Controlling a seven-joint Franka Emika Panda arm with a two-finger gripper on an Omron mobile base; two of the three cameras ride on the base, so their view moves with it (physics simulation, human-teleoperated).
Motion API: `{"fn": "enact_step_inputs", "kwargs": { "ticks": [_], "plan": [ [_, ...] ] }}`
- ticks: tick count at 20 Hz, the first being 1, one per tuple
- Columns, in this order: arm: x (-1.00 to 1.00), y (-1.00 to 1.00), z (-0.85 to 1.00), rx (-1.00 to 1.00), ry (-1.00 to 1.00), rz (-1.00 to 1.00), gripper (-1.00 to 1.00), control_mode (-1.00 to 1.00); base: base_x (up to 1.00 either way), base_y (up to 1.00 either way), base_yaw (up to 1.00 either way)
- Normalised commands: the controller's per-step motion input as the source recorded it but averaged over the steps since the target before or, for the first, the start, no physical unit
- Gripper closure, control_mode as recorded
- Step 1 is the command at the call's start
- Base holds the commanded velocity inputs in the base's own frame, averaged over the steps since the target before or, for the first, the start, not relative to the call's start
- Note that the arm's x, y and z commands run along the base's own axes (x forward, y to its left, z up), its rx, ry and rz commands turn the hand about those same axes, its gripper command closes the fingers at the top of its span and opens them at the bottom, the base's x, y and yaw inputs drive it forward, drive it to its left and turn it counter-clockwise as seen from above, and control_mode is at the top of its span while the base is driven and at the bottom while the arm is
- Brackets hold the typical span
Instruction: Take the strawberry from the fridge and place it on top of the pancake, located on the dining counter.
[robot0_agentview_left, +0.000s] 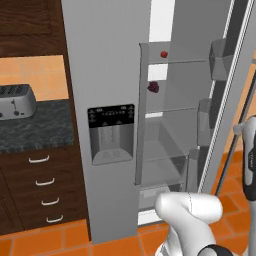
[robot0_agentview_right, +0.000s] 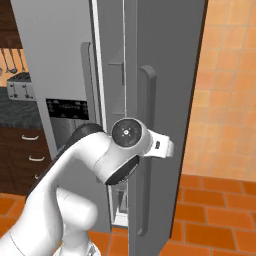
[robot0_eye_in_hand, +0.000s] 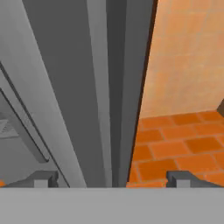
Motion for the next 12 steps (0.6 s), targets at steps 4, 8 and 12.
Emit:
{"fn": "enact_step_inputs", "kwargs": {
  "ticks": [4,8,12],
  "plan": [
    [-0.47,0.84,0.47,-0.41,0.17,0.0,-1.0,-1.0,0.0,0.0,0.0],
    [0.22,1.0,-0.41,-0.73,0.19,-0.1,-1.0,-1.0,0.0,0.0,0.0],
    [0.87,0.89,-0.5,-0.65,0.25,-0.11,-1.0,-1.0,0.0,0.0,0.0]
  ]
}}
